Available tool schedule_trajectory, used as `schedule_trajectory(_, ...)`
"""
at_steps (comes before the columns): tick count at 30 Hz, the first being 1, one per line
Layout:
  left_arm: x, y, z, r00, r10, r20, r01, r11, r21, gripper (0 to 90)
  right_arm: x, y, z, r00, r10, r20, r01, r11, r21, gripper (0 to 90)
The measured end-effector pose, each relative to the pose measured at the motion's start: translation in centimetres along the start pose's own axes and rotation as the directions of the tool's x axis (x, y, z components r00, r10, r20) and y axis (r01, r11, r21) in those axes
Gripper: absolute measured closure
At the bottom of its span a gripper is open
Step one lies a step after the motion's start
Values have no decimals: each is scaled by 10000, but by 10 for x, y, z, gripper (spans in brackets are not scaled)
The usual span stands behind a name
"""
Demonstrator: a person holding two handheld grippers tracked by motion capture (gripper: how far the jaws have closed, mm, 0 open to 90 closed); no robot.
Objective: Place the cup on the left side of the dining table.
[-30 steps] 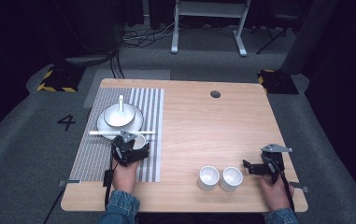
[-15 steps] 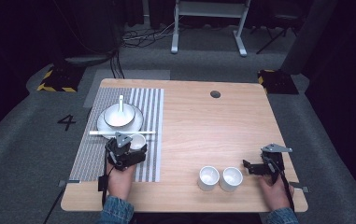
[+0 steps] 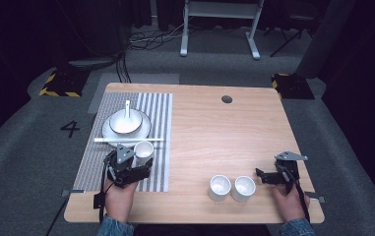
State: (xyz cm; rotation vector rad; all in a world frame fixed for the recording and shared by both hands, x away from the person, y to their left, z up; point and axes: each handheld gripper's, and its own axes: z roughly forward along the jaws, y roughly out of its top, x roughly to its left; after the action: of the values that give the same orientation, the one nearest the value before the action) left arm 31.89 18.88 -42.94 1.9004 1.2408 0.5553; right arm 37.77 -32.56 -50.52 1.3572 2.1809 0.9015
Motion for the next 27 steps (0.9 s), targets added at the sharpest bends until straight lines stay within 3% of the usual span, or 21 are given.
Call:
schedule_trajectory(15, 7, -18, -28, 9995, 204, 251, -208, 9997, 140, 213, 0, 0, 0, 10000, -5, 2, 5, 10000, 0, 5)
schedule_trajectory(18, 11, -21, -34, 9984, 332, 460, -343, 9992, 224, 208, 0, 0, 0, 10000, -4, 9, 4, 10000, 0, 5)
schedule_trajectory(27, 16, -34, -42, 9962, 644, 582, -671, 9967, 455, 208, 0, 0, 0, 10000, -1, 1, 1, 10000, 1, 5)
